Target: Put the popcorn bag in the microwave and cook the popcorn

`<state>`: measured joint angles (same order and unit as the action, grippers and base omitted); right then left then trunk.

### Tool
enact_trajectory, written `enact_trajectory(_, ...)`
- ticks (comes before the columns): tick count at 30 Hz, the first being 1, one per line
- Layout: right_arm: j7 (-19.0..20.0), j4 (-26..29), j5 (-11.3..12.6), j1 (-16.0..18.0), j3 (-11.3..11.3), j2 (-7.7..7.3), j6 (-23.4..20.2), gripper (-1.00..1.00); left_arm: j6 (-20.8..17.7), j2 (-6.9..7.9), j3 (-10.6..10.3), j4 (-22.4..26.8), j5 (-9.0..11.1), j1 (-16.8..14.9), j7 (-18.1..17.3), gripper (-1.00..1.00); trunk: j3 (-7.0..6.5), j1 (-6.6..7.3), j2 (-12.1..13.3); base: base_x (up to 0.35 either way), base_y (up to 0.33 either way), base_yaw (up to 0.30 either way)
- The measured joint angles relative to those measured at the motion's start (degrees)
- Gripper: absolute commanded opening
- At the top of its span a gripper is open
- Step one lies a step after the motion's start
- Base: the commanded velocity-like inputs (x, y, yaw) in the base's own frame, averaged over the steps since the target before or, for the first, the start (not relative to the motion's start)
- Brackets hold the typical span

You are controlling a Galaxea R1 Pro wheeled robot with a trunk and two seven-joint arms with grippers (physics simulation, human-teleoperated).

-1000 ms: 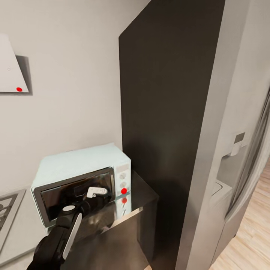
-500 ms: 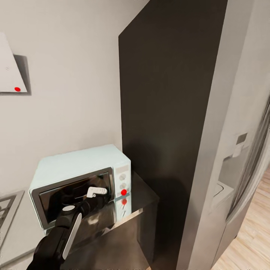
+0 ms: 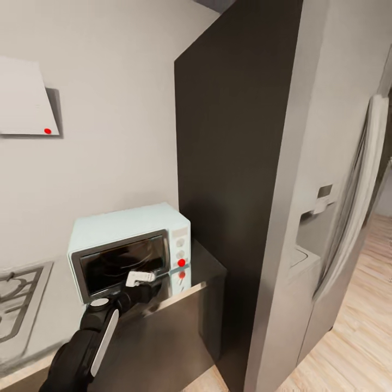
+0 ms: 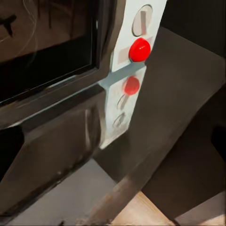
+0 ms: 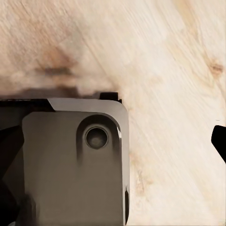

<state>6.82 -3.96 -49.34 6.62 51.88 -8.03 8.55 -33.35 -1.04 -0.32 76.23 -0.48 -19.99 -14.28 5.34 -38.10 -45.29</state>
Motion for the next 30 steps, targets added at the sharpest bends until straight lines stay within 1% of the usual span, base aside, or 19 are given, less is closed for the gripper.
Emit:
enact_trajectory(6,0.00,0.00,0.00,0.00,0.00,0.00,0.08,1.00,0.04,0.00,-0.04,-0.04,0.00,0.00,-0.03,1.00,0.00,0.00,0.00,-0.340,0.000,0.000)
enact_trajectory(9,-0.05,0.02,0.00,0.00,0.07,0.01,0.20,1.00,0.35,-0.71,-0.66,-0.57,-0.01,0.00,0.02,1.00,0.00,0.00,-0.01,-0.340,0.000,0.000)
enact_trajectory(11,-0.07,0.00,0.00,0.00,0.08,0.00,0.24,1.00,1.68,-1.28,-0.97,-0.51,-0.05,0.00,0.07,1.00,0.00,0.00,0.00,-0.340,0.000,0.000)
enact_trajectory(12,-0.09,0.02,0.00,0.00,0.09,0.01,0.25,1.00,4.82,-1.57,-1.01,-2.39,-0.01,0.00,0.13,1.00,0.00,0.00,0.00,-0.341,0.000,0.000)
enact_trajectory(13,-0.10,0.02,0.00,0.00,0.09,0.01,0.25,1.00,6.43,-1.61,-0.84,-5.25,-0.04,0.01,0.15,1.00,0.01,-0.01,0.00,-0.341,0.000,0.000)
enact_trajectory(14,-0.10,0.01,0.00,0.00,0.09,0.01,0.25,1.00,8.35,-1.59,-0.35,-9.49,-0.08,0.01,0.17,1.00,0.01,-0.01,0.00,-0.341,0.000,0.000)
enact_trajectory(17,-0.10,0.01,0.00,0.00,0.09,0.01,0.29,1.00,10.89,-1.51,0.26,-17.28,-0.04,0.02,0.19,1.00,0.01,0.00,0.00,-0.342,0.000,0.000)
enact_trajectory(18,-0.10,0.02,0.01,0.00,0.03,0.01,0.32,1.00,13.64,-1.03,1.28,-25.40,0.09,-0.02,0.19,1.00,-0.01,0.00,-0.01,-0.341,0.000,0.000)
enact_trajectory(19,-0.10,0.02,0.01,0.00,0.02,0.01,0.33,1.00,14.55,-0.87,1.65,-30.36,-0.05,0.02,0.21,1.00,0.02,-0.01,0.01,-0.277,0.000,0.000)
enact_trajectory(20,-0.10,0.02,0.01,0.00,0.08,0.01,0.31,1.00,19.71,-0.31,3.59,-37.66,0.10,-0.04,0.36,1.00,-0.01,0.01,-0.01,-0.177,0.000,0.000)
enact_trajectory(21,-0.10,0.02,0.01,0.00,0.11,0.01,0.34,1.00,22.85,0.01,4.47,-47.04,-0.02,0.02,0.35,1.00,0.02,0.01,0.00,-0.113,0.000,0.000)
enact_trajectory(23,-0.10,0.02,0.01,0.00,0.15,0.01,0.39,1.00,28.33,0.90,5.52,-57.01,0.00,0.01,0.36,1.00,0.03,0.02,-0.02,-0.051,0.000,0.000)
enact_trajectory(24,-0.10,0.01,0.02,0.00,0.15,0.01,0.42,1.00,31.76,2.17,6.07,-64.37,0.03,0.01,0.29,1.00,0.02,0.03,-0.02,-0.019,0.000,0.000)
enact_trajectory(25,-0.10,0.01,0.01,0.00,0.18,0.01,0.43,1.00,32.75,2.78,6.03,-68.87,0.00,0.24,0.26,1.00,0.02,0.03,-0.01,-0.010,0.000,0.000)
enact_trajectory(26,-0.10,0.01,0.01,0.00,0.26,0.01,0.43,1.00,33.43,3.35,6.18,-71.83,0.07,0.04,0.26,1.00,0.02,0.03,-0.02,-0.008,0.000,0.000)
enact_trajectory(27,-0.10,0.01,0.01,0.00,0.27,0.01,0.43,1.00,33.56,3.53,6.26,-72.54,0.11,0.07,0.27,1.00,0.01,0.03,-0.02,-0.003,0.000,0.000)
enact_trajectory(28,-0.10,0.08,0.01,0.00,0.39,0.01,0.45,1.00,32.63,4.11,6.19,-74.26,0.10,0.74,1.74,1.00,0.02,0.03,-0.02,-0.001,0.000,0.000)
enact_trajectory(30,-0.10,0.21,0.02,0.00,0.46,0.01,0.53,1.00,27.29,4.30,6.16,-75.03,0.07,3.52,6.45,1.00,0.02,0.03,-0.02,0.000,0.000,0.000)
